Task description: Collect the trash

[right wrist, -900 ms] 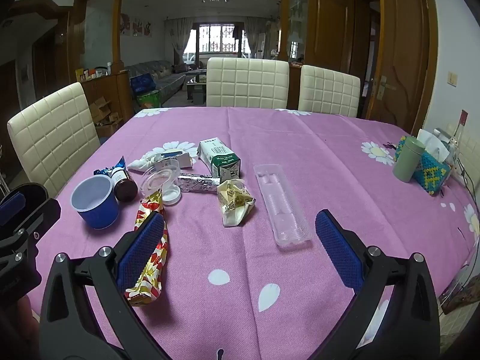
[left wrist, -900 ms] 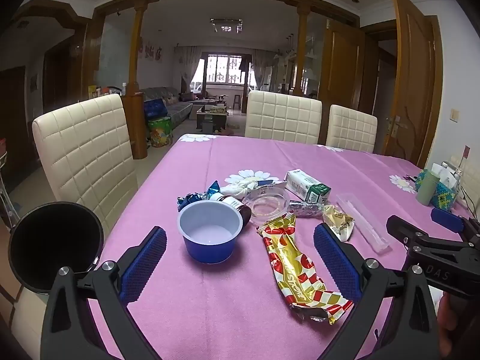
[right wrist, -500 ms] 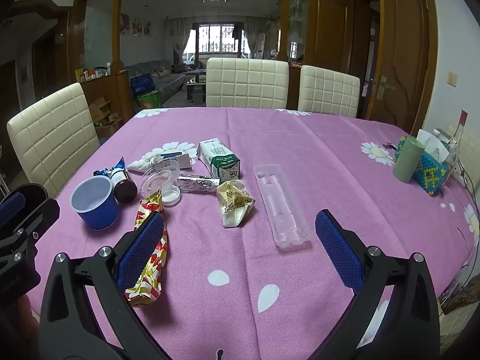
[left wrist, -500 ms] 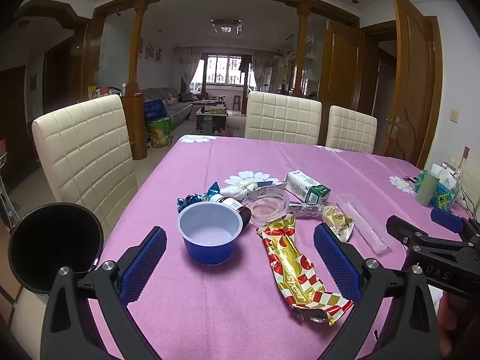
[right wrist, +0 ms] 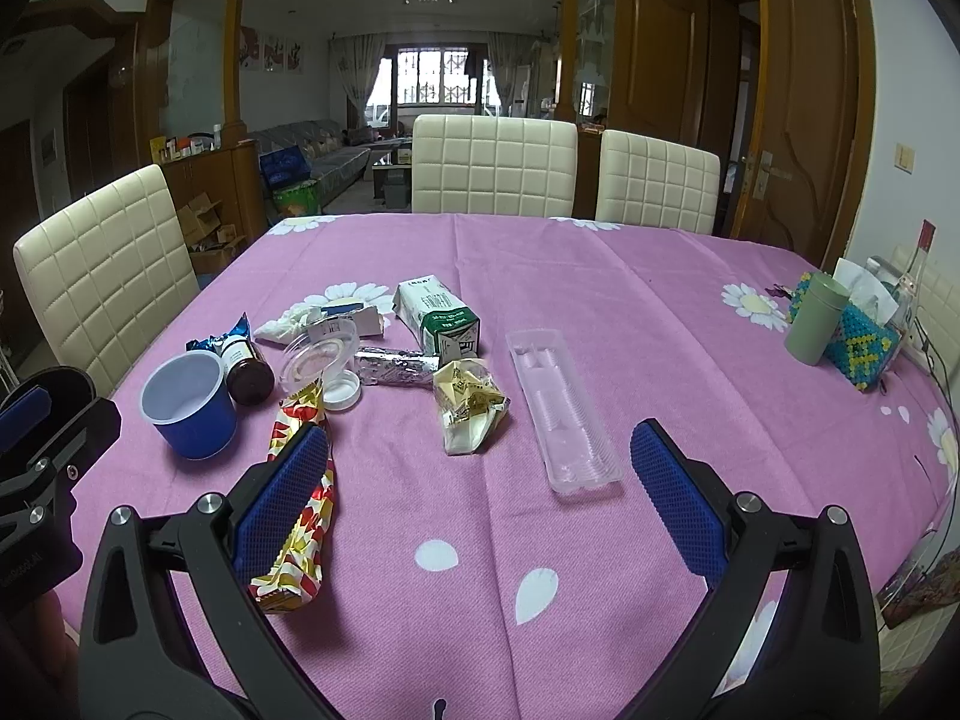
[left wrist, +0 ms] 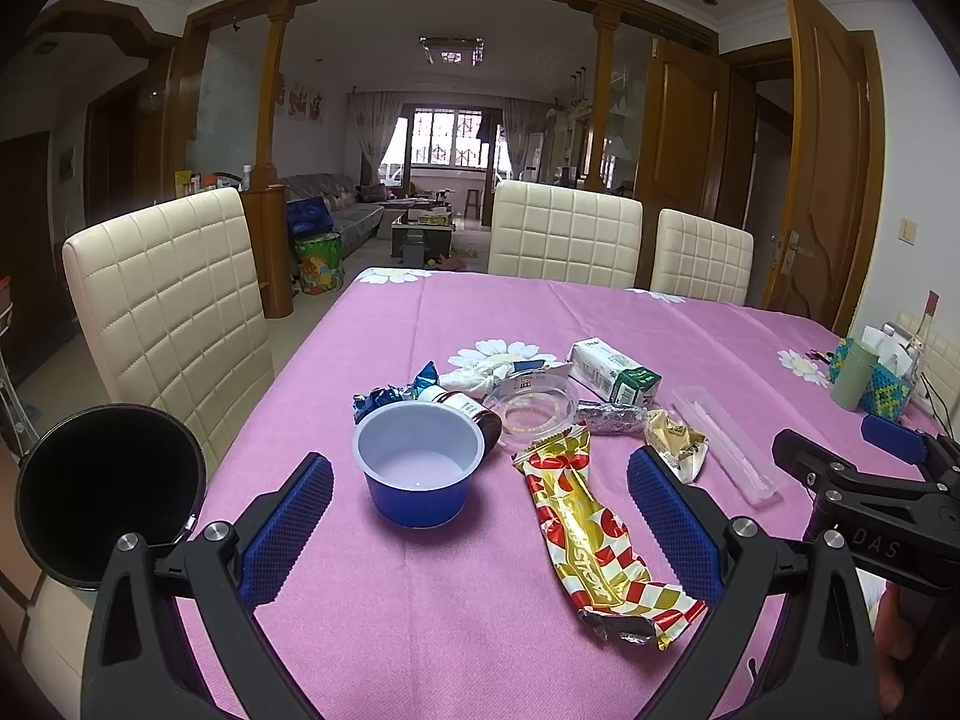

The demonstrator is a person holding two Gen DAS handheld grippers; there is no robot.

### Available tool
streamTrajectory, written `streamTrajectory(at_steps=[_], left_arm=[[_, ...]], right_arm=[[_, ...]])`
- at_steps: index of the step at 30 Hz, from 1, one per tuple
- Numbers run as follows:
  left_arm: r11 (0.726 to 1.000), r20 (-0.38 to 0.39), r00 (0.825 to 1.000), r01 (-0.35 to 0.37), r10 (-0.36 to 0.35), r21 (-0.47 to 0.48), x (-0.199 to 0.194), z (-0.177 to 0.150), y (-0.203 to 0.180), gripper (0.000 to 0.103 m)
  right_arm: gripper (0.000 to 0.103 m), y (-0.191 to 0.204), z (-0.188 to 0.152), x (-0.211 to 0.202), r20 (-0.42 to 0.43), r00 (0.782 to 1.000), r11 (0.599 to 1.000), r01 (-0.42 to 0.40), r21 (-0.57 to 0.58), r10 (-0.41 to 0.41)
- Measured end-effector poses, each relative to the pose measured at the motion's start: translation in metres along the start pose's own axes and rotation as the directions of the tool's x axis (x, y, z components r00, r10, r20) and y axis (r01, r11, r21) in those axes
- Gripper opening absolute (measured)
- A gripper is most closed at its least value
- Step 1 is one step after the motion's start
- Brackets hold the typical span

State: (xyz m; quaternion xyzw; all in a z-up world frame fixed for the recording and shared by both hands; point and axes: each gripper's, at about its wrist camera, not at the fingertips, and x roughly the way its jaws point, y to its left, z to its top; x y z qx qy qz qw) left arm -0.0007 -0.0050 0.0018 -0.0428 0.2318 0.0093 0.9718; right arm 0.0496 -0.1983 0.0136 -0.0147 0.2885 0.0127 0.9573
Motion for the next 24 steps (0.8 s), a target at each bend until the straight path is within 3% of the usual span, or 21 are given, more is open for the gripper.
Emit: streamTrajectory(at_steps=[24], left_arm=[[1.000,-0.004,1.000,0.000,0.000,-0.004,0.0025,-0.0001,0.0015,0.096]], right_arm=[[0.099,0.0008,-0.0014,0.0011,-0.003,1.000,1.000,0.001,-0.002,-0.001]])
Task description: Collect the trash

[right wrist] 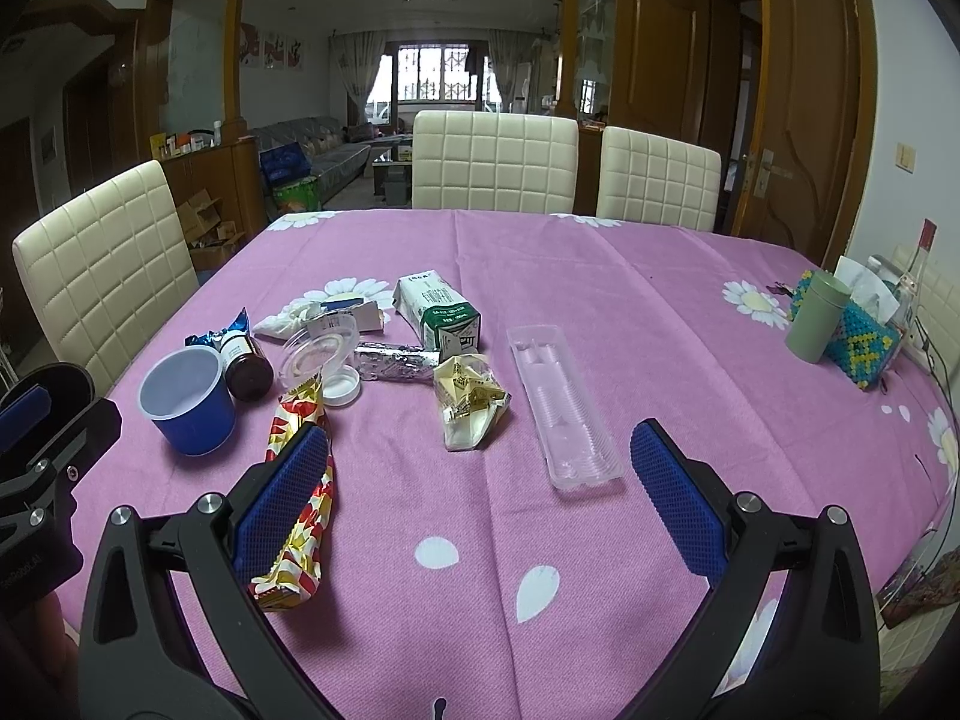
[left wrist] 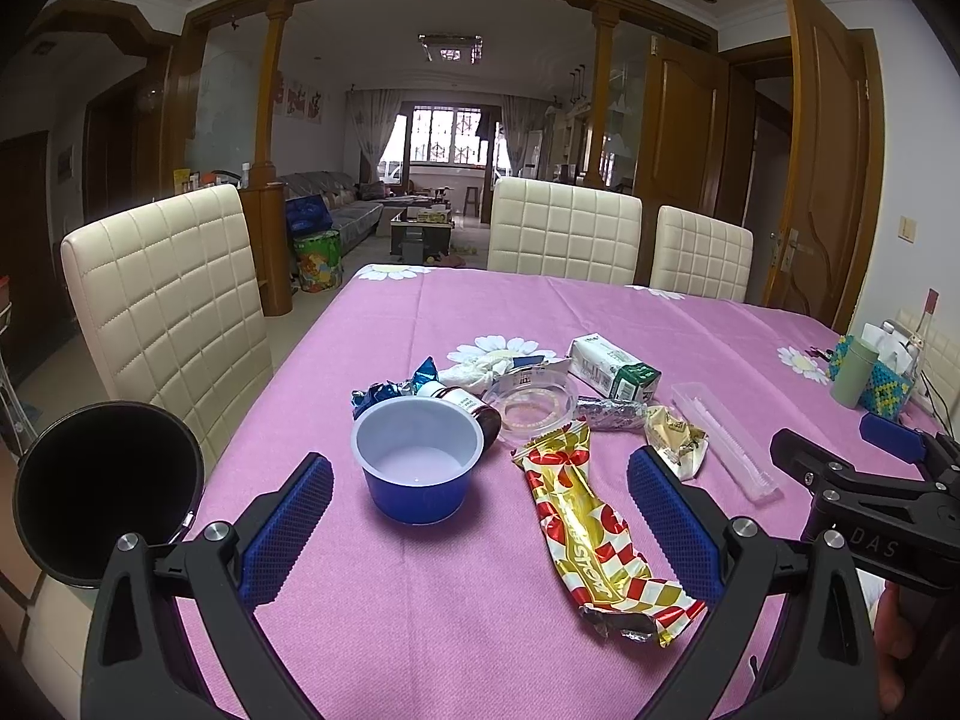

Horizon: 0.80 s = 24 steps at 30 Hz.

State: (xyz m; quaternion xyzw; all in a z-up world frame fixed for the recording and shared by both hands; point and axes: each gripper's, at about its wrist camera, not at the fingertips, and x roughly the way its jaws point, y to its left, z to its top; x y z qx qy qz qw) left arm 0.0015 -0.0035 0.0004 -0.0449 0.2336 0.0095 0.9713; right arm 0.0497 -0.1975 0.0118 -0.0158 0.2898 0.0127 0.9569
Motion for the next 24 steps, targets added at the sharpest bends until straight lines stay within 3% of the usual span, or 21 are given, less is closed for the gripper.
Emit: streamTrajectory(at_steps=[24], left_arm=[[1.000,-0.009,1.000,0.002,-0.002,0.003,0.002,-0.012,-0.001,0.096]], right_arm=[[0.099,0.001,-0.004,0.003,-0.006,1.000,1.000,-0.001,0.000,0.001]])
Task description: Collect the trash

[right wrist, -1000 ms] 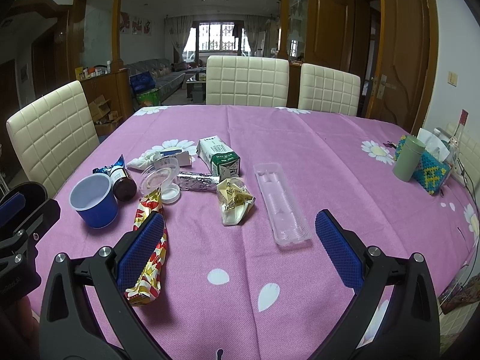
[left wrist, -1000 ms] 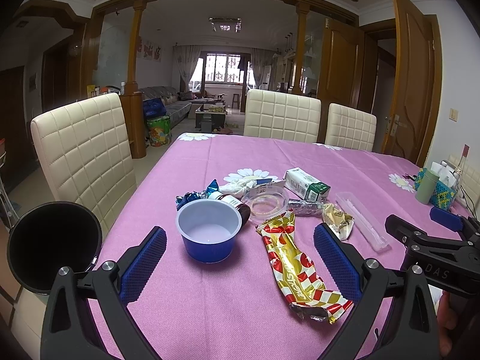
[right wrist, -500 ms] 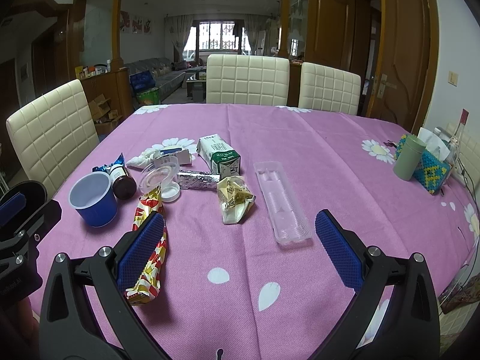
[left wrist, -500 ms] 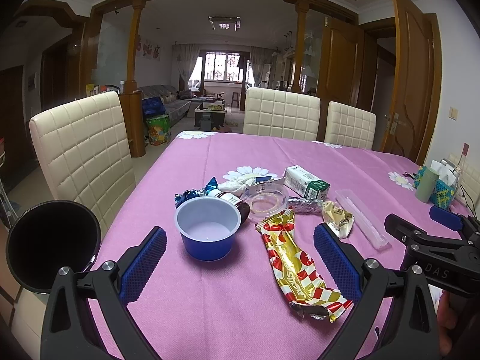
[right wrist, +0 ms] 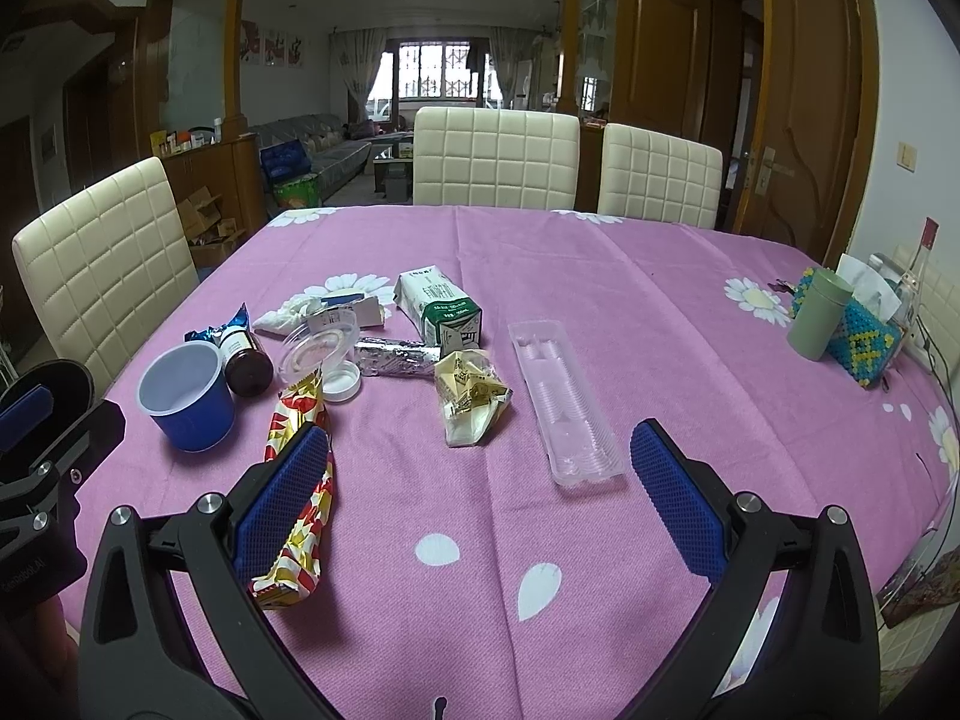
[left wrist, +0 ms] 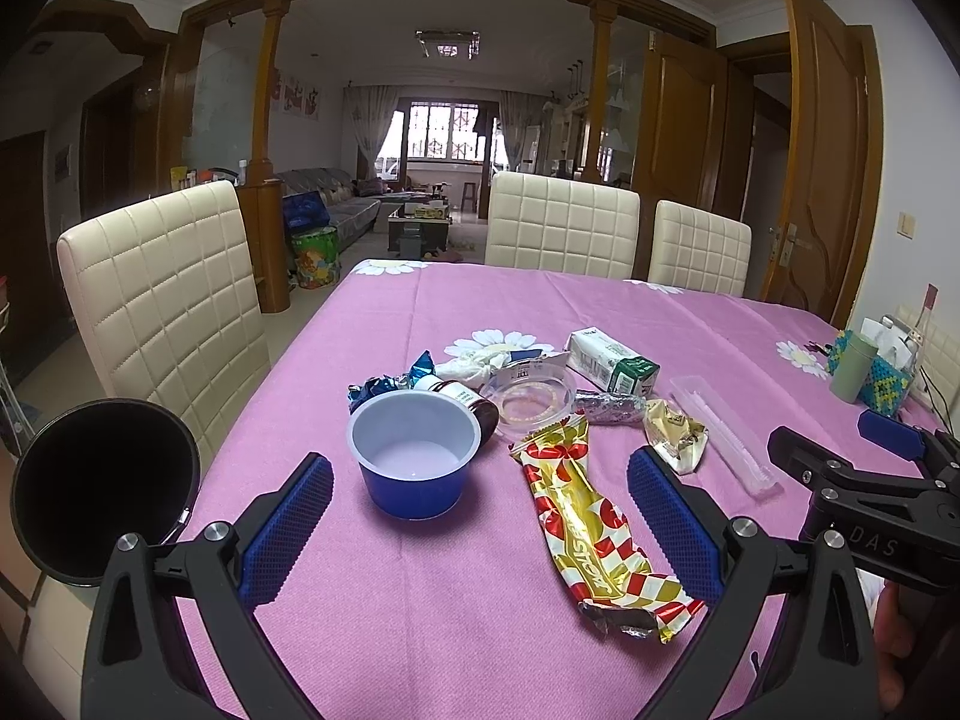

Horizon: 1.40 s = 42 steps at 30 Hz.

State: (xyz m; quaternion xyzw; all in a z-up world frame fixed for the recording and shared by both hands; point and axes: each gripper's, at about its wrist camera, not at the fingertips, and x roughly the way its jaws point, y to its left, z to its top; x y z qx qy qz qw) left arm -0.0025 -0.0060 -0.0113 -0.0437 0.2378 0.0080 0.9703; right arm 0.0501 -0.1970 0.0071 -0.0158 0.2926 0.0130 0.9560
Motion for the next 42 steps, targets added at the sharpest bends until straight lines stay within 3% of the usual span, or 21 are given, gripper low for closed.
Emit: streamTrajectory(at_steps=[34,42], left_arm=[[1.000,-0.020,1.000,0.006,-0.007,-0.004,-0.002,-0.013,-0.007,0.096],[1.000,-0.081,0.996,0.022,-0.023,-0.011,0.018,-0.006,0.000,0.096]], right_arm=[[0.099,0.001,0.003,0.005,-0.026,1.000,1.000,0.004,0.000,-0.004],[0.099,-0.012,0.009,0.019,-0.041,0.999,0.999,0.026,0.042,-0.025]])
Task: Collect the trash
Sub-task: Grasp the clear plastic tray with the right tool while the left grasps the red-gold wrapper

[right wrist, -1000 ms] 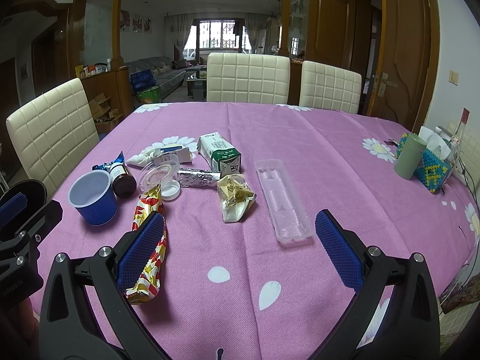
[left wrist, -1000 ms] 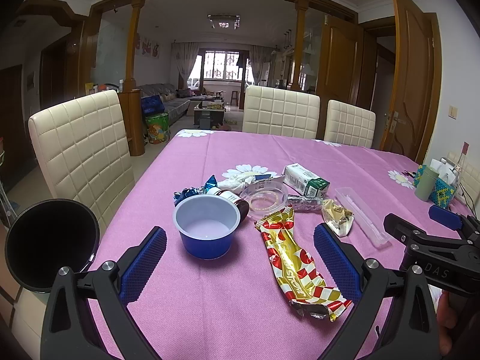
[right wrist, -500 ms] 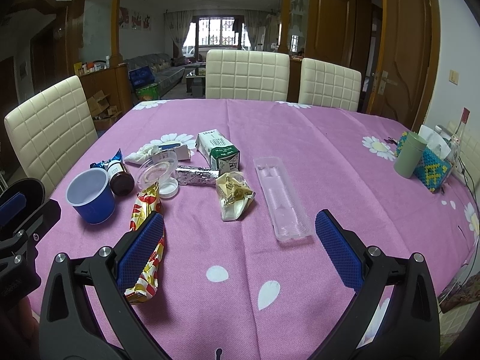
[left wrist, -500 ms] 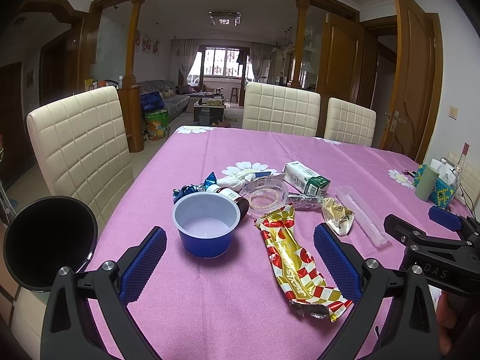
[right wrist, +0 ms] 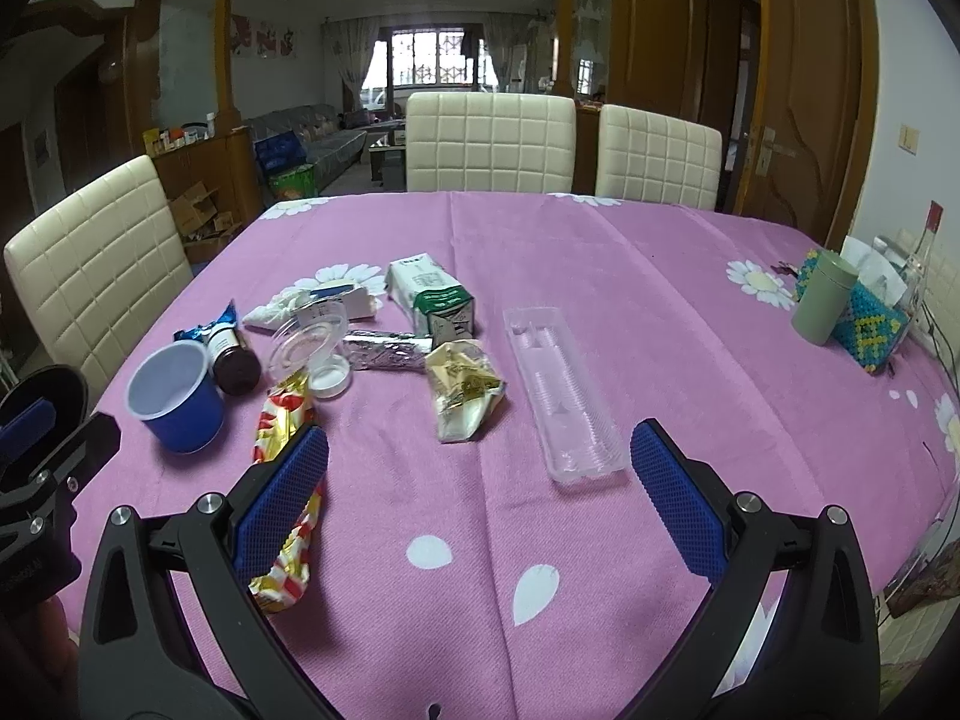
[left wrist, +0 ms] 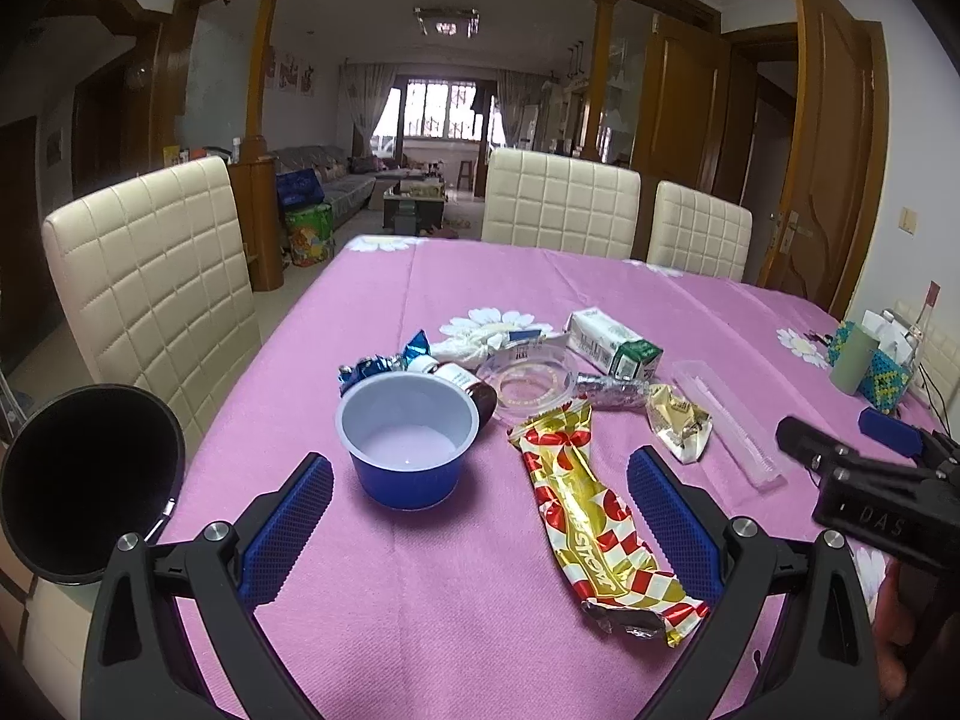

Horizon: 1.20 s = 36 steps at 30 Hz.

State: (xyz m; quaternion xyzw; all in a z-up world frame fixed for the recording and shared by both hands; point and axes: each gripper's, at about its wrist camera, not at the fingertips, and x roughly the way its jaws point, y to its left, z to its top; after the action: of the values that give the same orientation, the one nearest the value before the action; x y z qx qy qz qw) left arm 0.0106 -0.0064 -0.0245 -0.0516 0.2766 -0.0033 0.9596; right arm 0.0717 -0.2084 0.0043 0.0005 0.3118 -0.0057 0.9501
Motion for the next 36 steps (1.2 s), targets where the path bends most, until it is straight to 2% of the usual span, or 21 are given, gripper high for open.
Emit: streamTrajectory(at_steps=[4,9,13,16,20,23,25,26,27,28,29,30,31,32,34,36], left_arm=[[0.998,-0.103,0.993,0.059,-0.059,-0.008,0.025,0.006,0.003,0.096],[0.993,-0.157,0.981,0.115,-0.110,0.021,0.040,0.003,-0.010,0.096],[0.985,-0.223,0.964,0.160,-0.143,0.058,0.056,-0.002,-0.030,0.096],[0.980,-0.326,0.933,0.184,-0.150,0.076,0.077,-0.010,-0.045,0.096],[0.987,-0.404,0.906,0.154,-0.125,0.039,0.097,-0.018,-0.044,0.096],[0.988,-0.400,0.909,0.149,-0.118,0.048,0.102,-0.021,-0.048,0.096],[0.988,-0.402,0.911,0.134,-0.092,0.079,0.103,-0.023,-0.053,0.096],[0.987,-0.401,0.912,0.131,-0.085,0.090,0.103,-0.024,-0.055,0.096],[0.987,-0.399,0.913,0.133,-0.084,0.094,0.103,-0.025,-0.056,0.094],[0.986,-0.399,0.913,0.133,-0.084,0.097,0.102,-0.022,-0.054,0.092],[0.987,-0.393,0.916,0.128,-0.078,0.102,0.103,-0.022,-0.054,0.083],[0.987,-0.386,0.920,0.117,-0.066,0.111,0.102,-0.021,-0.055,0.074],[0.987,-0.384,0.921,0.112,-0.059,0.117,0.102,-0.020,-0.055,0.069],[0.986,-0.380,0.924,0.107,-0.052,0.124,0.102,-0.019,-0.055,0.057],[0.985,-0.375,0.925,0.115,-0.059,0.128,0.100,-0.019,-0.056,0.046],[0.985,-0.359,0.931,0.125,-0.073,0.123,0.096,-0.018,-0.055,0.026]], right_arm=[[0.099,-0.010,-0.001,0.016,-0.008,0.998,0.998,0.059,0.015,-0.059],[0.099,-0.019,-0.005,0.028,-0.046,0.997,0.997,0.070,0.020,-0.069],[0.099,-0.023,-0.008,0.028,-0.028,0.995,0.995,0.095,0.012,-0.094],[0.099,-0.031,-0.010,0.035,-0.043,0.994,0.995,0.098,0.022,-0.097],[0.099,-0.037,-0.013,0.053,-0.104,0.993,0.999,0.051,0.013,-0.049],[0.099,-0.040,-0.017,0.066,-0.128,0.991,0.999,0.049,-0.001,-0.049],[0.097,-0.047,-0.018,0.080,-0.176,0.984,0.999,0.030,0.021,-0.026],[0.094,-0.049,-0.018,0.084,-0.191,0.981,0.999,0.025,0.030,-0.019],[0.086,-0.052,-0.019,0.091,-0.217,0.976,0.999,0.020,0.041,-0.011],[0.078,-0.053,-0.019,0.094,-0.228,0.974,0.999,0.017,0.044,-0.007],[0.073,-0.055,-0.020,0.099,-0.245,0.970,0.999,0.010,0.049,0.002],[0.062,-0.056,-0.021,0.104,-0.264,0.965,0.998,0.002,0.055,0.012],[0.054,-0.057,-0.022,0.109,-0.282,0.959,0.998,-0.011,0.067,0.029],[0.054,-0.057,-0.023,0.110,-0.282,0.959,0.997,-0.018,0.076,0.039],[0.051,-0.051,-0.025,0.107,-0.256,0.966,0.998,-0.023,0.064,0.038],[0.050,-0.044,-0.026,0.100,-0.231,0.972,0.998,-0.037,0.054,0.049]])
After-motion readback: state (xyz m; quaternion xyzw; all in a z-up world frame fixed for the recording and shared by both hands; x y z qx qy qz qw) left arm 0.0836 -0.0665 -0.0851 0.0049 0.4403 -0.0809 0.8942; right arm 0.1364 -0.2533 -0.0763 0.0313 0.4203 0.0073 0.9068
